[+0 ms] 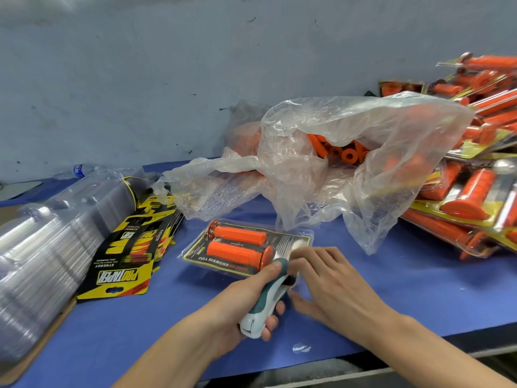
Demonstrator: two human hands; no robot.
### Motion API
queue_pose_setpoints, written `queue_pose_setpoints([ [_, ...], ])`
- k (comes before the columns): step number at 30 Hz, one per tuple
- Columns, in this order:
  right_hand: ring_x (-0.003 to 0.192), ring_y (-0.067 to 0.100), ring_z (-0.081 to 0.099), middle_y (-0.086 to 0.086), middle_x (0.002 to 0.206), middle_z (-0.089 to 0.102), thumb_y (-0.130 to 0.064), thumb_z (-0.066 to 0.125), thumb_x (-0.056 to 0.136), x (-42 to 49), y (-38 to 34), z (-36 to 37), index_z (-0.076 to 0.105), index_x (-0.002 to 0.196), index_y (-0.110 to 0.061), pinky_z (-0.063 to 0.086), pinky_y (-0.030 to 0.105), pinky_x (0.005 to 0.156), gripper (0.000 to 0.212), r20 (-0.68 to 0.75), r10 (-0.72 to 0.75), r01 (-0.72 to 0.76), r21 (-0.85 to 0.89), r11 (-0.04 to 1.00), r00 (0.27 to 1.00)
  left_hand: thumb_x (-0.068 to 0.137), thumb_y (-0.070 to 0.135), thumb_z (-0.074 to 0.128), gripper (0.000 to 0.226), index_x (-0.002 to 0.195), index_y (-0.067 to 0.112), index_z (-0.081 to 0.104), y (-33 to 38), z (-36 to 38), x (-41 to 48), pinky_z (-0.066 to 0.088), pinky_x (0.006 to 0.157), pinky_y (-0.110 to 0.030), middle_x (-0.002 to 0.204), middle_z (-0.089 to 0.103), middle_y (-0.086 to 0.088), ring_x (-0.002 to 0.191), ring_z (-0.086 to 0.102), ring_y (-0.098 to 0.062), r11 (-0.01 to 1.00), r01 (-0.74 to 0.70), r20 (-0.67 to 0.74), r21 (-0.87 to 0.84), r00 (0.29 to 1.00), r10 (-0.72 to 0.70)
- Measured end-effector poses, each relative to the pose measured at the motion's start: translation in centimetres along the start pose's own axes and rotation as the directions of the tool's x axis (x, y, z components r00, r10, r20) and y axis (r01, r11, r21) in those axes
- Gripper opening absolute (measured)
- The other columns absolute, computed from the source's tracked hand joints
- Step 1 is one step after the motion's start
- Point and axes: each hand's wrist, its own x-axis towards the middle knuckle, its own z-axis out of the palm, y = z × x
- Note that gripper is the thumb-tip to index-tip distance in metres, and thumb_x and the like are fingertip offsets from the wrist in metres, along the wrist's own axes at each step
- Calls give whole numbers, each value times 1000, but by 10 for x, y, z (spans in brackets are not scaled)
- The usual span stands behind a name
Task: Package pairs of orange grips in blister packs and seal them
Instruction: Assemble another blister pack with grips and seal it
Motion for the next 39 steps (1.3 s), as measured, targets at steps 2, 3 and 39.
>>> queue_pose_setpoints([
  [2, 114, 13, 56, -6, 127, 58, -38, 67, 76, 4, 2, 1, 55, 129, -19, 43, 32, 95, 58, 99, 17, -18, 10, 1000, 995, 85, 60, 62, 50, 101, 12, 69, 1, 0, -1, 42, 41, -24, 71, 58, -9, 50, 51, -19, 1000, 2, 13, -9, 1000, -2],
  [3, 114, 12, 56, -7, 127, 59, -38, 69, 75, 7, 2, 2, 55, 132, -19, 44, 32, 96, 62, 126, 0, 0, 4, 1000, 992, 87, 59, 61, 50, 102, 12, 68, 2, 0, -1, 42, 41, -24, 71, 57, -9, 50, 50, -19, 1000, 5, 20, -18, 1000, -5],
  [39, 83, 5, 54, -15, 87, 64, -29, 61, 92, 71, 0, -52, 65, 91, -21, 37, 29, 86, 9, -105, 246, -205, 304, 930, 963, 97, 45, 42, 37, 101, 15, 64, 33, -65, -24, 48, 77, -40, 94, 62, 4, 84, 60, -23, -115, -171, 170, 978, 353, 920],
])
